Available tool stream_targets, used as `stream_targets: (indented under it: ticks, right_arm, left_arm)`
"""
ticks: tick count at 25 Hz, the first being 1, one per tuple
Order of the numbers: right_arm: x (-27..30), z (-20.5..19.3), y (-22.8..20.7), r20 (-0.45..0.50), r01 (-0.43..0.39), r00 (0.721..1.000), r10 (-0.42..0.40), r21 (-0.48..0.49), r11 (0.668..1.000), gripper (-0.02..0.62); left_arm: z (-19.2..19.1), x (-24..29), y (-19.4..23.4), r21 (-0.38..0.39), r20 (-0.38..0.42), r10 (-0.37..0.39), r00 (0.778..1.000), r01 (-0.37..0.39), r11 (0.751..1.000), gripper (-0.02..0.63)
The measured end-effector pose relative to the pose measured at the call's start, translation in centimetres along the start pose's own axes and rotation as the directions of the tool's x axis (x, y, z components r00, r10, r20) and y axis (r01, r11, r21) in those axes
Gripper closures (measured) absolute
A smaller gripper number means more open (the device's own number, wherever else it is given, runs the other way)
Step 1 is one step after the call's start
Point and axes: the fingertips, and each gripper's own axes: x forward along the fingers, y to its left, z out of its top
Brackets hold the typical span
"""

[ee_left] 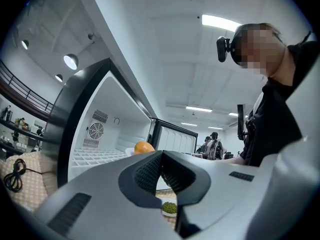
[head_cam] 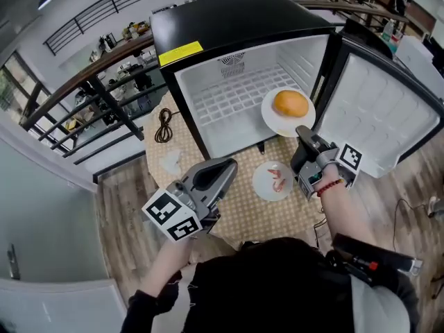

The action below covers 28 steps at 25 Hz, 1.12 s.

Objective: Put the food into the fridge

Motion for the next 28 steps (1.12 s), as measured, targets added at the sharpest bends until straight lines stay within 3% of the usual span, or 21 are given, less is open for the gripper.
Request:
stream_targets:
  ticks: [10, 28]
  right_arm:
    - [5.7, 2.2, -1.5, 0.052, 0.089, 0.995, -0.09, 0.018, 0.996, 0.569]
    - [9.9, 4.3, -2.5, 0.106, 0.227, 0.969, -0.224, -0.013, 0.974, 0.568]
  left_arm:
    - [-1.1, 1.6, 2.9, -0.012, -0.031, -0.024, 0.999, 0.024, 1.0, 0.594]
    - [-2.5, 2.4, 4.0, -0.059, -0.043, -0.03, 0.999, 0.027, 0.998, 0.594]
